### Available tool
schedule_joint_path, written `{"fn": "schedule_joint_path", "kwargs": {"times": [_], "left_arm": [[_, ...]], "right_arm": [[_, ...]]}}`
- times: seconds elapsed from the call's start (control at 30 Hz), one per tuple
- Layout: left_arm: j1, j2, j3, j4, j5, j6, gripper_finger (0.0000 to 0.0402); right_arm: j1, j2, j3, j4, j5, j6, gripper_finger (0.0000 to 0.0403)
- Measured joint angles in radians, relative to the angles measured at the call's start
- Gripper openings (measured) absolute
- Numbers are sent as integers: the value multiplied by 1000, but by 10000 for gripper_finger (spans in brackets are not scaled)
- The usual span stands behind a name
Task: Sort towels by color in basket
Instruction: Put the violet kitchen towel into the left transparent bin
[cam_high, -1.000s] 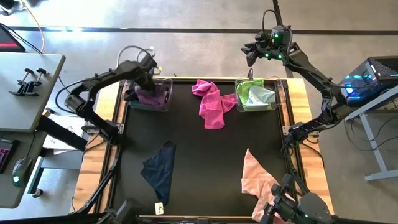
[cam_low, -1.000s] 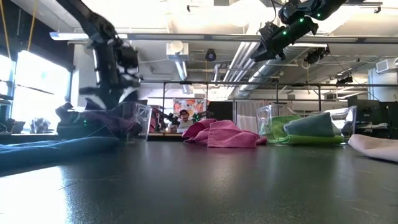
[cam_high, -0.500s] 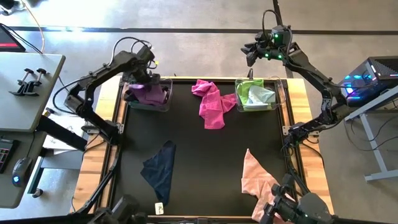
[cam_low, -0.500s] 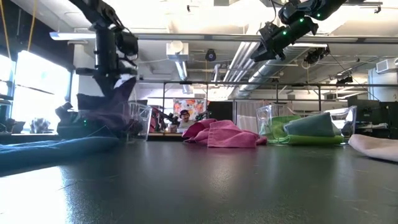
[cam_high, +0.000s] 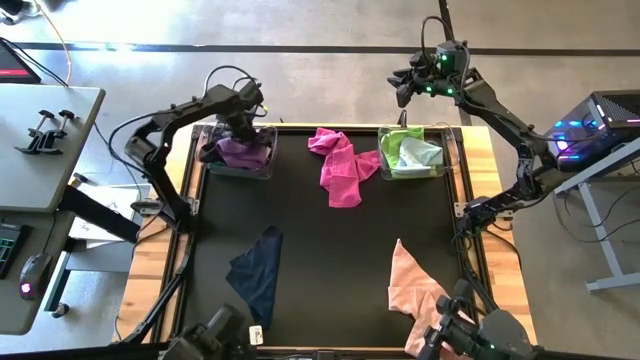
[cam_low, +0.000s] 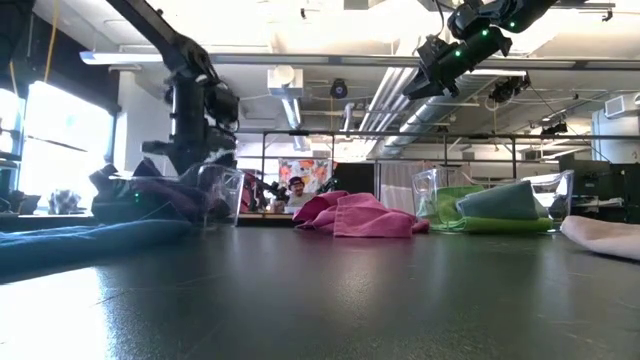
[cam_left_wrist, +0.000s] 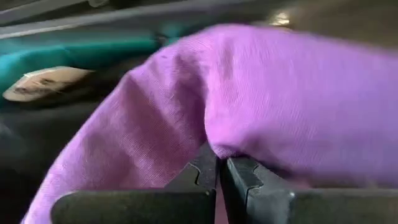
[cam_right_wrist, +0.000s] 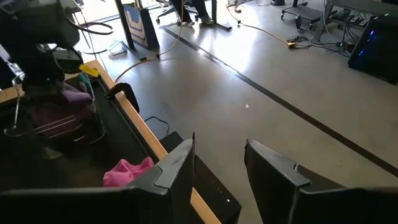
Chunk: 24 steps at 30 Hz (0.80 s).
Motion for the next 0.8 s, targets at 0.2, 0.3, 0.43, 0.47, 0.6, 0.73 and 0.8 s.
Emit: {"fn": "schedule_joint_path", "kwargs": {"times": [0.2,0.3,0.43,0.47,0.6,0.73,0.8], "left_arm": [[-40,-86,100,-92,57,1,0],[-54,-137,127,-86,44,-7,0],[-56,-157,127,-32,33,-9,0],[-53,-150,127,-25,17,-8,0],[-49,-77,127,-16,-59,13,0],[-51,29,126,-12,-79,39,0],[-52,91,126,-2,-74,58,0]], "right_arm": [[0,0,0,6,3,-3,140],[0,0,0,17,3,-3,140],[0,0,0,24,3,-3,140],[0,0,0,23,3,-3,140],[0,0,0,21,3,5,140],[0,0,0,1,3,5,140],[0,0,0,-6,3,5,140]]}}
